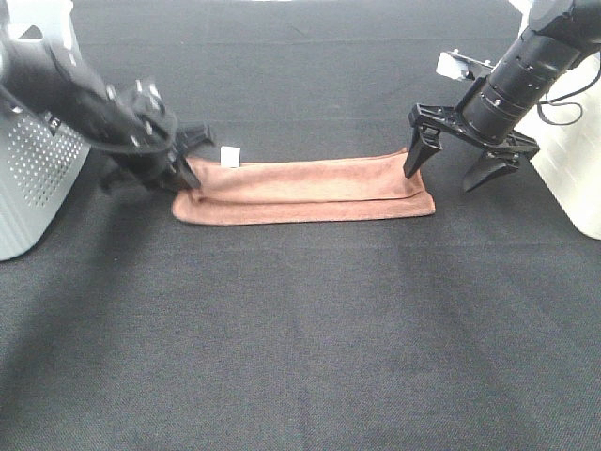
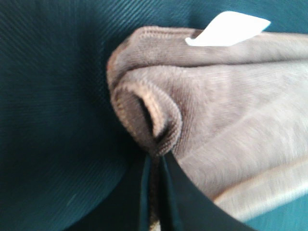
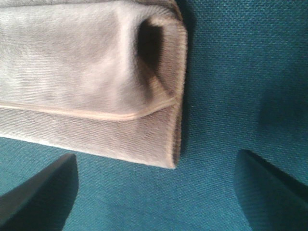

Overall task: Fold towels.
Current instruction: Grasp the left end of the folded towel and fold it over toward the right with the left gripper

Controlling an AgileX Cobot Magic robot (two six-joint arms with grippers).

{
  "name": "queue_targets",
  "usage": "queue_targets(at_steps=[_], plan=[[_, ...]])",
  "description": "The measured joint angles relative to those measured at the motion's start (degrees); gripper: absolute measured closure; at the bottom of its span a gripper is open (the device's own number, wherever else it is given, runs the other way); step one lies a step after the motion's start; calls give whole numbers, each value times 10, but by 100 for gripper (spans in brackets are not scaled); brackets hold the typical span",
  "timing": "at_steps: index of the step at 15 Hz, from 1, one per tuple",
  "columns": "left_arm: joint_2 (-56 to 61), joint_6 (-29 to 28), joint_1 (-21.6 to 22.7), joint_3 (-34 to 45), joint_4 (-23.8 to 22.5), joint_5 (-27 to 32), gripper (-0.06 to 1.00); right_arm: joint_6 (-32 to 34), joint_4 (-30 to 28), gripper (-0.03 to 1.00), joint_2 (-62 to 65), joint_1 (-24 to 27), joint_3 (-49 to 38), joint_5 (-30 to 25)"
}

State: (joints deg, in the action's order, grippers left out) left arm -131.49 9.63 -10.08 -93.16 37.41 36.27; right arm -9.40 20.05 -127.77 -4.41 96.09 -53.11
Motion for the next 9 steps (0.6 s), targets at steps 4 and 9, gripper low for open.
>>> queue_targets(at_steps=[4, 9], plan=[[53, -145, 0, -48, -205, 91, 91, 0, -9, 14, 0, 0, 0, -8], [53, -163, -37, -147, -161, 176, 91, 1, -10, 14, 0, 0, 0, -8]])
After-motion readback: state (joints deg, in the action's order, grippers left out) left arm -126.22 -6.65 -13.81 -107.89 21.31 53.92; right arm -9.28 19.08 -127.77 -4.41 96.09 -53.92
